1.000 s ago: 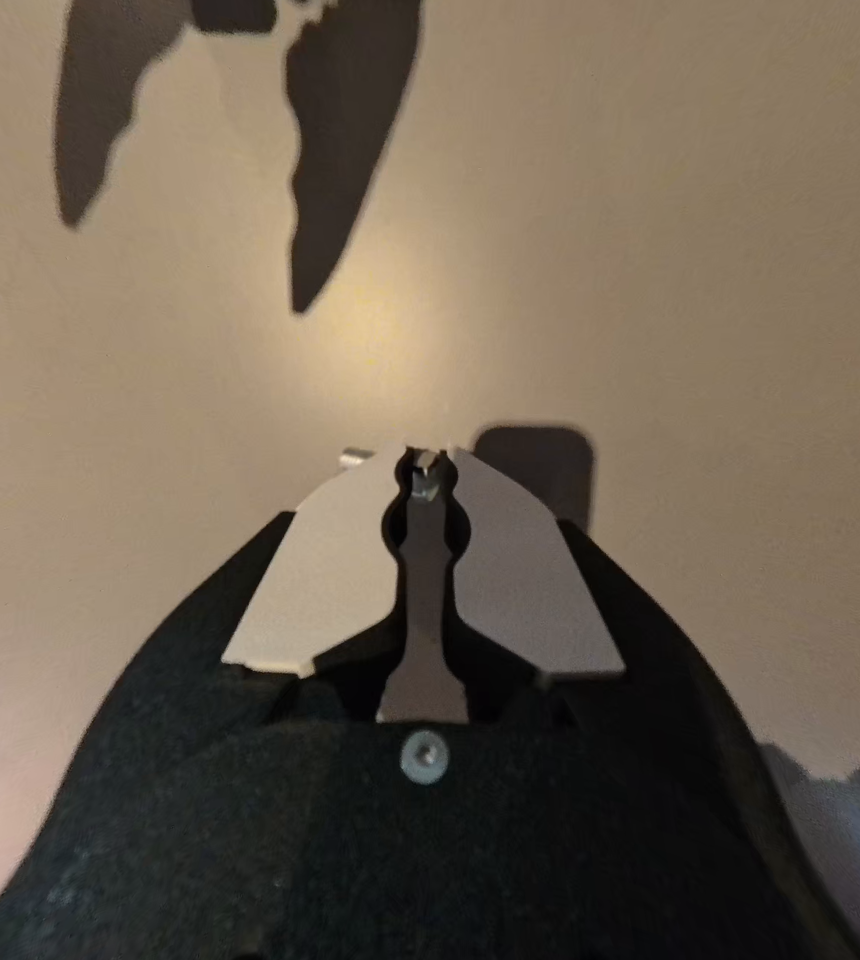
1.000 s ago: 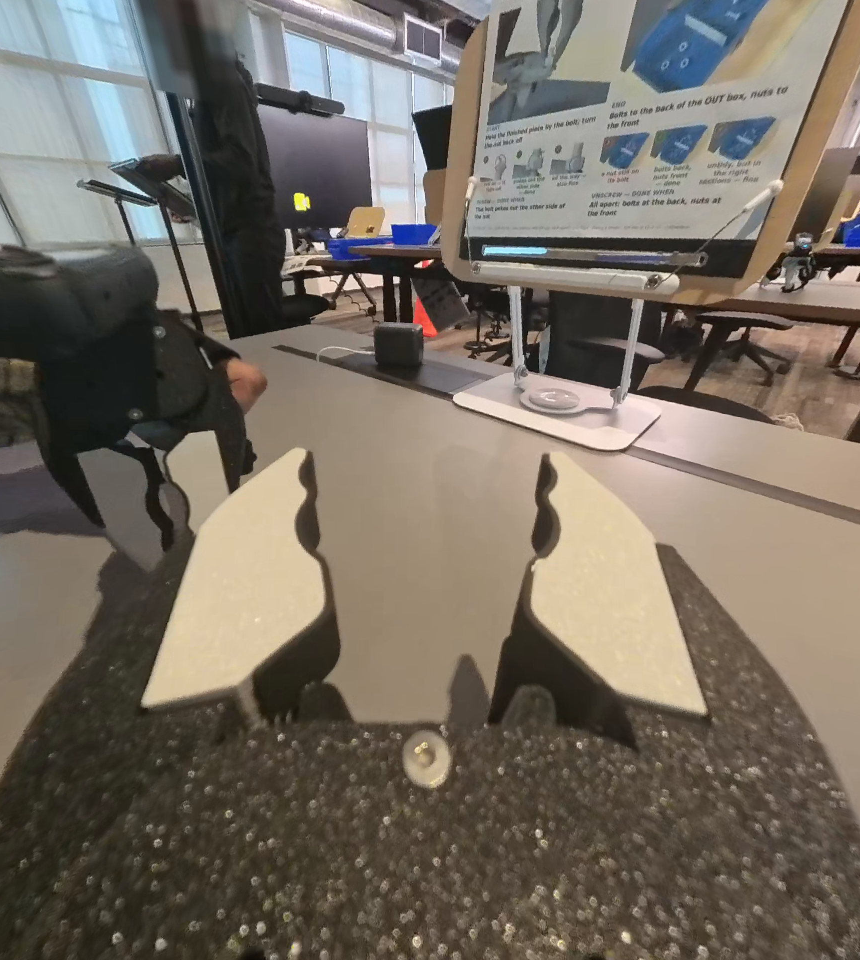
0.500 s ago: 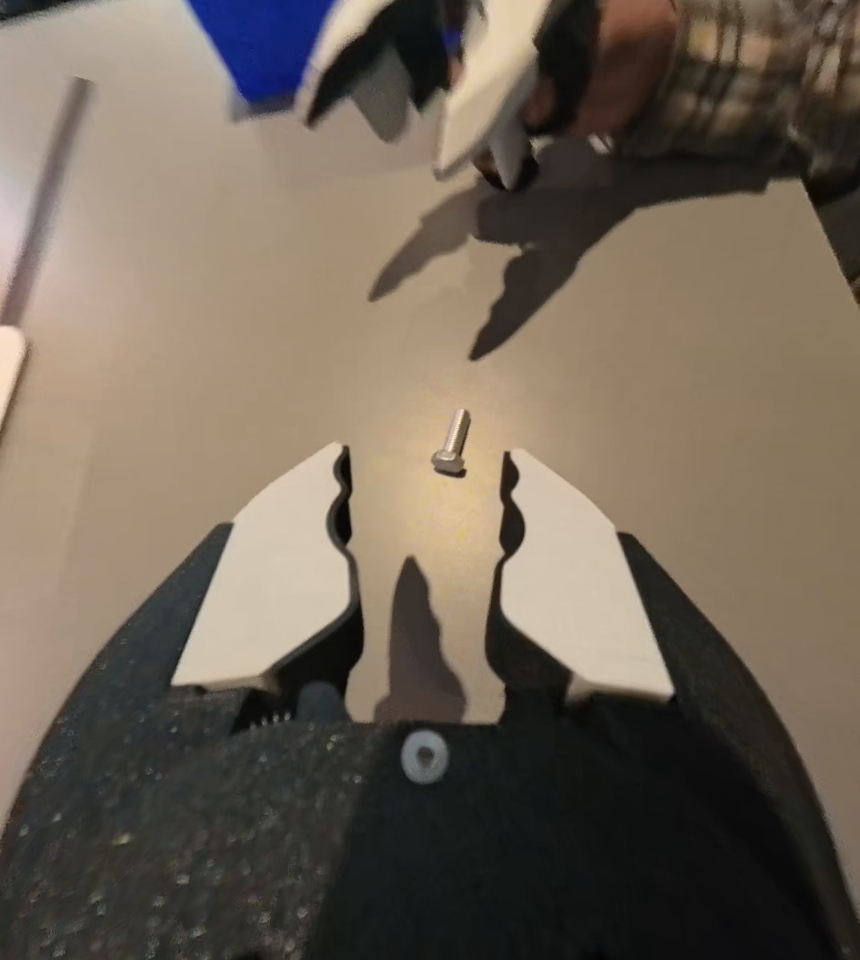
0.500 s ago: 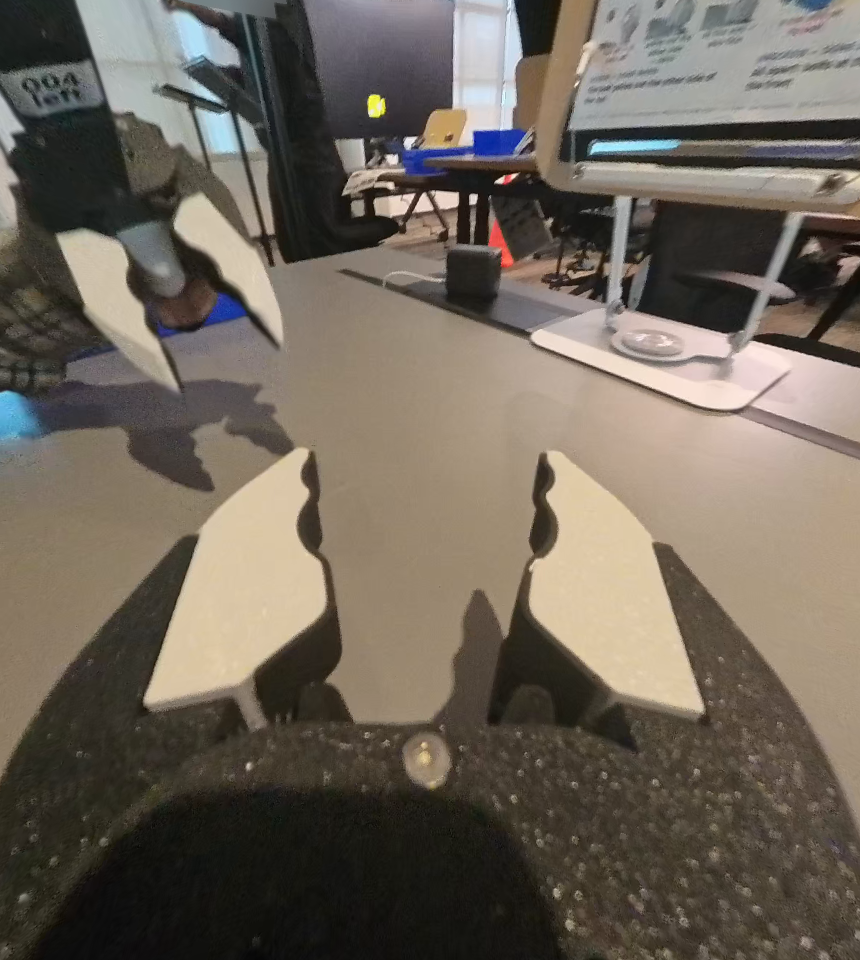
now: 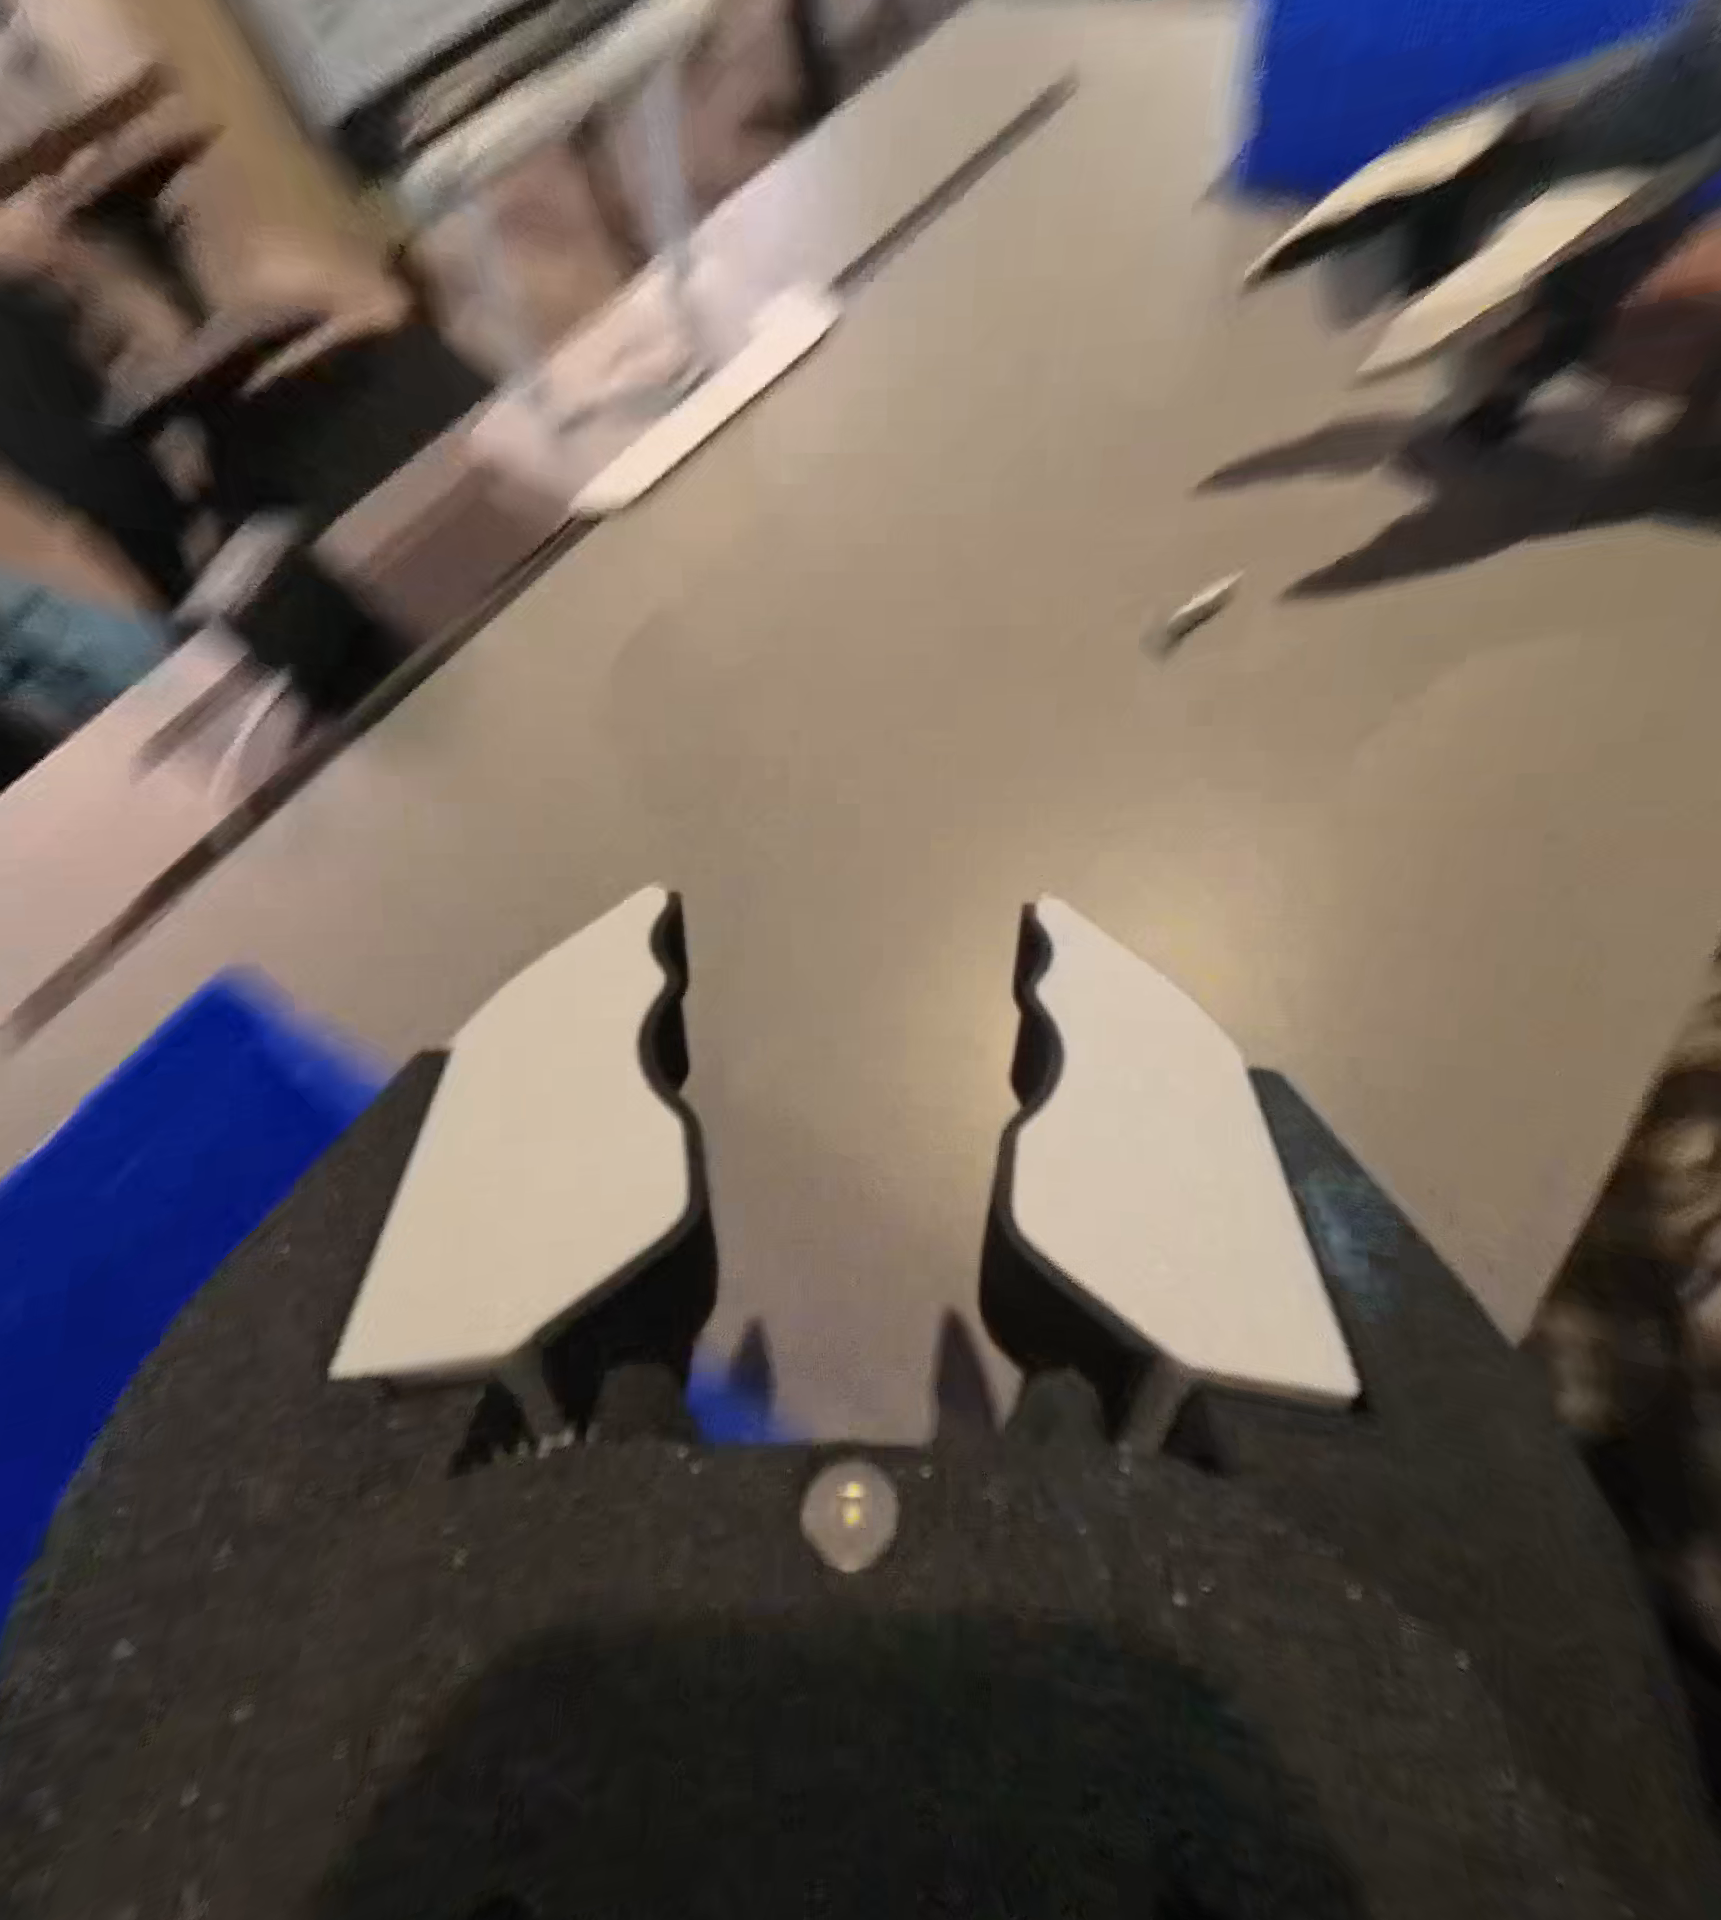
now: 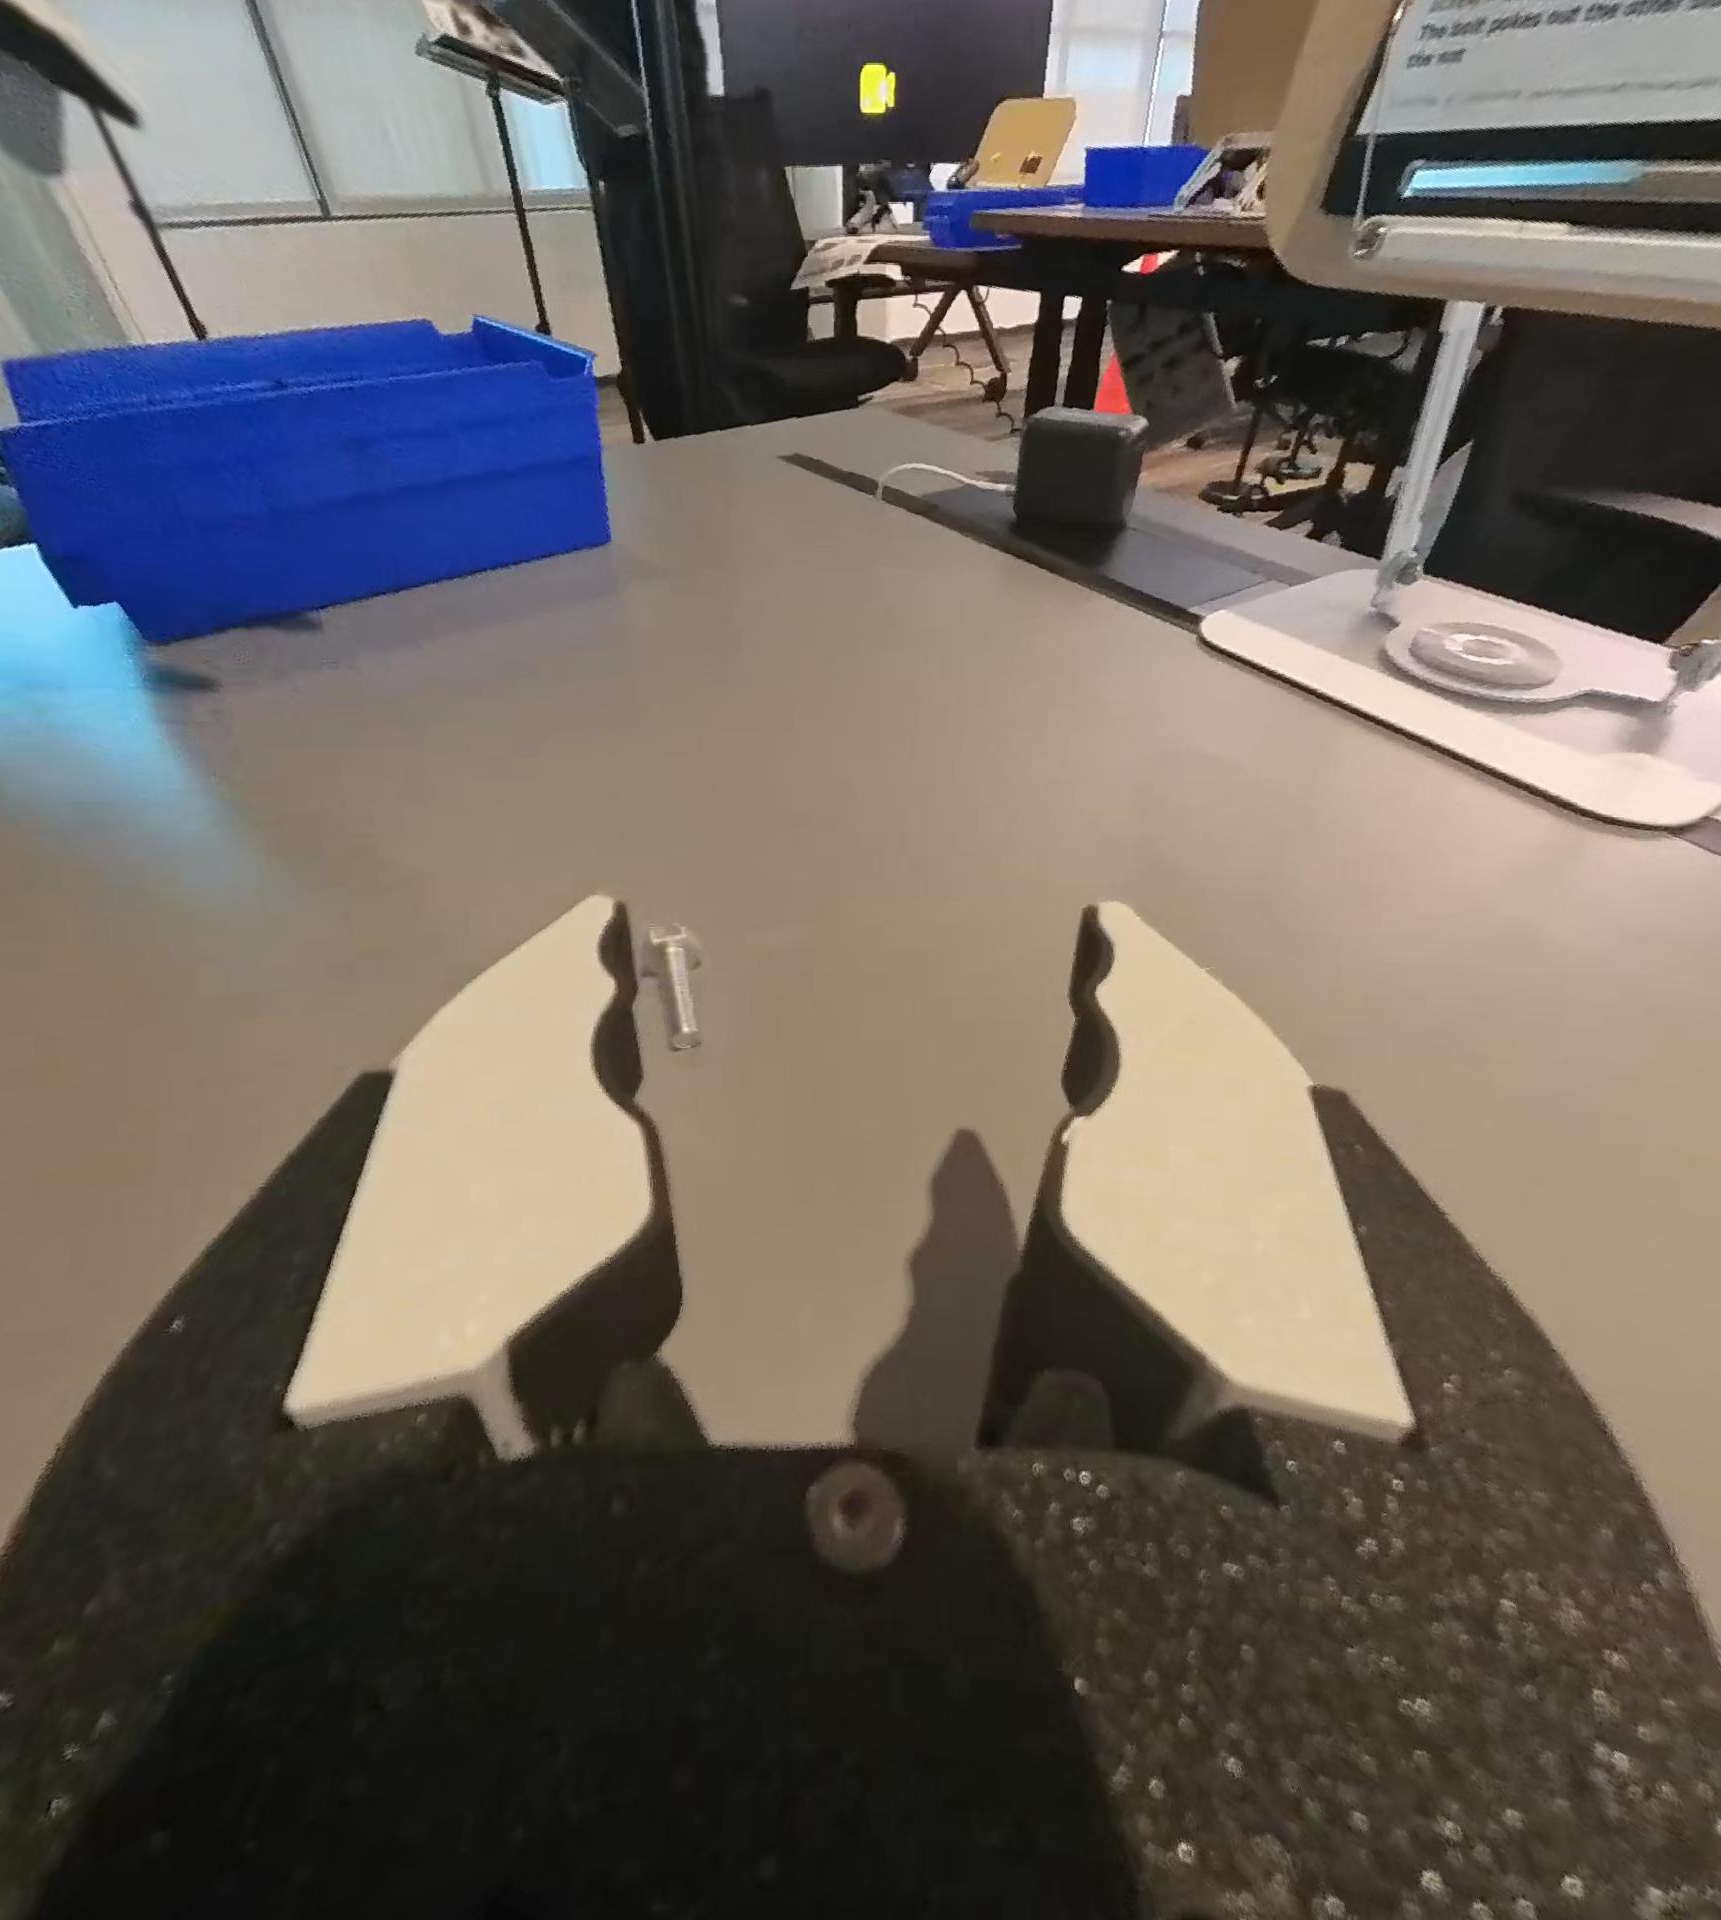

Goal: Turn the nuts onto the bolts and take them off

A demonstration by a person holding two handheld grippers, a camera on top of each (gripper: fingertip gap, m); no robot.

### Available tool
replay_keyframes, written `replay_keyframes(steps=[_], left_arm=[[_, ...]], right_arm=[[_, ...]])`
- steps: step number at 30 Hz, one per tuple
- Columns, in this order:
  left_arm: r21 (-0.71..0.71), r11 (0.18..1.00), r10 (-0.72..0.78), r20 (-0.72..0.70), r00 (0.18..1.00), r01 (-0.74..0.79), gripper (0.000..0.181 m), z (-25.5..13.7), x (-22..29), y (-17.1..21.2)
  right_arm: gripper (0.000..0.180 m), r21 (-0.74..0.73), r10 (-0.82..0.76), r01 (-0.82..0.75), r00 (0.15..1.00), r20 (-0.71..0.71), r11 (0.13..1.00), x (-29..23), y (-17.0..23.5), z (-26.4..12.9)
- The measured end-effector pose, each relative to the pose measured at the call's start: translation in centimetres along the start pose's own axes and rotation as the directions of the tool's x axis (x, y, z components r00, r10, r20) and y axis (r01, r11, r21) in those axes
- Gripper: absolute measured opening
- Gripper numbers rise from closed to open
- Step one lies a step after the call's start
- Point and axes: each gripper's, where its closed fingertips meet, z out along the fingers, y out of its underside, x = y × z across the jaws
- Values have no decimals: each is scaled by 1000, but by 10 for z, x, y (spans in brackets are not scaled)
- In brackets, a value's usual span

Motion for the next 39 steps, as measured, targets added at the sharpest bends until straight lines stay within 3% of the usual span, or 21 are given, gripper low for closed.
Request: replay_keyframes(steps=[2, 4, 7, 12, 16, 18, 20, 22, 26, 39], left_arm=[[-169, 984, -22, 174, 984, 52, 60, -43, -46, 42], [-310, 938, -73, 258, 963, 154, 59, -79, -79, 88], [-458, 853, -156, 234, 960, 250, 53, -105, -95, 147], [-705, 678, -191, 103, 976, 207, 52, -110, -86, 212], [-750, 570, -283, 204, 937, 336, 51, -100, -92, 225], [-726, 509, -343, 323, 882, 463, 48, -95, -94, 228], [-698, 448, -432, 378, 819, 559, 35, -90, -85, 227], [-690, 385, -489, 411, 770, 613, 34, -87, -76, 228], [-716, 251, -523, 466, 714, 652, 33, -90, -65, 238], [-759, 36, -532, 536, 656, 650, 31, -90, -62, 255]], right_arm=[[80, -12, -7, 7, 1000, 4, 1000, -2, 2, 2], [80, -20, -16, 16, 1000, 7, 1000, -4, 3, 4], [80, -25, -19, 19, 1000, 14, 1000, -5, 4, 5], [79, -13, -12, 12, 1000, -2, 1000, -2, 3, 5], [79, -2, -4, 4, 1000, -16, 1000, 0, 1, 4], [79, 1, 0, 0, 1000, -20, 1000, 1, 1, 4], [78, 6, 5, -5, 1000, -25, 1000, 2, 1, 4], [78, 9, 10, -10, 1000, -25, 1000, 2, 1, 3], [79, -3, -4, 4, 1000, -17, 1000, -1, 2, 4], [82, -1, -63, 63, 998, -16, 998, -8, -5, 0]])
